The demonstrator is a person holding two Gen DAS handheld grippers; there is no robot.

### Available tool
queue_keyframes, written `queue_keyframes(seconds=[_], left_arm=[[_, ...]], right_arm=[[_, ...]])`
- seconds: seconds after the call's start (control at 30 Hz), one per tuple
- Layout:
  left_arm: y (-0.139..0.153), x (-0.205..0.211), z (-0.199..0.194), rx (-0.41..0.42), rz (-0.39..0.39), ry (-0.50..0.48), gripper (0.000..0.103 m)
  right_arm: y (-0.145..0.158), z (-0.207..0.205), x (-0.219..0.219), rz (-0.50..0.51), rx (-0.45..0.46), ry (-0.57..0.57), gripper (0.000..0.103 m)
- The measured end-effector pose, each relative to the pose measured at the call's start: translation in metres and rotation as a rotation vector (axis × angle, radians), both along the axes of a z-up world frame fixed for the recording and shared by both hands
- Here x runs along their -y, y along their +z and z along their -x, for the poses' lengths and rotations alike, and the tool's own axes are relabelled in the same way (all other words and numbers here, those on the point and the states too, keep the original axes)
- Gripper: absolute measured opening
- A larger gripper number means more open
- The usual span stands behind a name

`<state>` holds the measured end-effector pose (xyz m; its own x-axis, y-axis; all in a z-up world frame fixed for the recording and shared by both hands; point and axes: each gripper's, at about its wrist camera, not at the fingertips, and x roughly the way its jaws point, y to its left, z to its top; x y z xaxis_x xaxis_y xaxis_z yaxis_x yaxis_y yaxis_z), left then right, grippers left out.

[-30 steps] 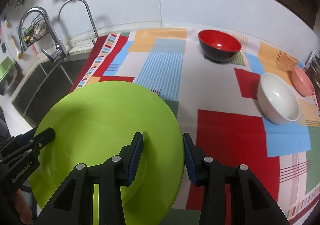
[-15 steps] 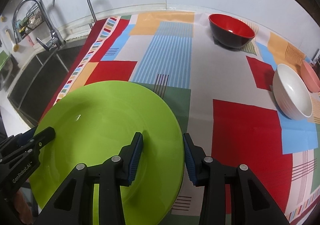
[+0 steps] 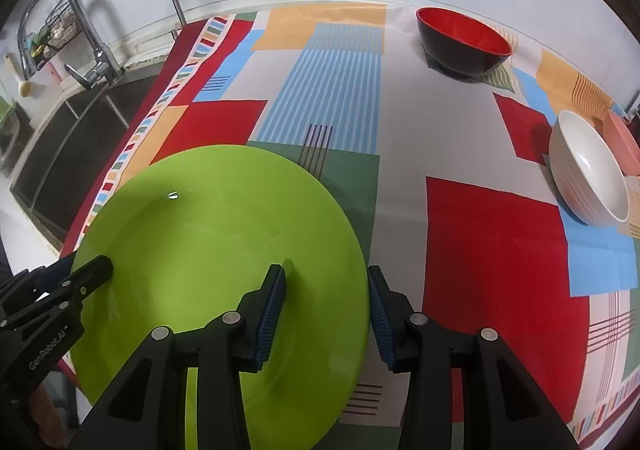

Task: Organize plates and bowls
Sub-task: 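Carry the lime-green plate with both grippers over the blue-and-white plates, then lower the lime-green plate onto the blue-and-white plates and open both grippers, then move both grippers toward the rim of the white bowl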

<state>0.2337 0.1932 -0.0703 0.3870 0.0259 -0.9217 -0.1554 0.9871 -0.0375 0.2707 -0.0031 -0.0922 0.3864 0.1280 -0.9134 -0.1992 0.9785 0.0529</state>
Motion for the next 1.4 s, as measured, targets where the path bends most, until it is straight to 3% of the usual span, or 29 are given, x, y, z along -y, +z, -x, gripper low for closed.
queue_keyframes(seconds=[0.2,0.33,0.47,0.6,1.0,1.4], left_arm=[[-0.001,0.001,0.000,-0.006,-0.006,-0.014,0.038],[0.001,0.003,0.000,0.005,-0.006,-0.033,0.044],[0.006,0.004,0.000,0.016,-0.004,-0.051,0.050],[0.014,0.007,0.000,0.038,-0.002,-0.067,0.054],[0.042,0.026,-0.007,0.130,0.011,-0.168,0.060],[0.074,0.080,-0.023,0.234,0.032,-0.336,0.060]], right_arm=[[0.000,0.000,-0.001,0.008,-0.001,0.009,0.045],[0.000,0.000,-0.001,-0.009,-0.012,0.023,0.055],[0.006,0.002,-0.001,-0.011,0.004,0.027,0.055],[0.014,0.005,0.002,-0.031,0.024,0.010,0.061],[0.036,0.015,0.016,-0.054,0.088,-0.046,0.061],[0.071,0.027,0.060,-0.015,0.203,-0.187,0.061]])
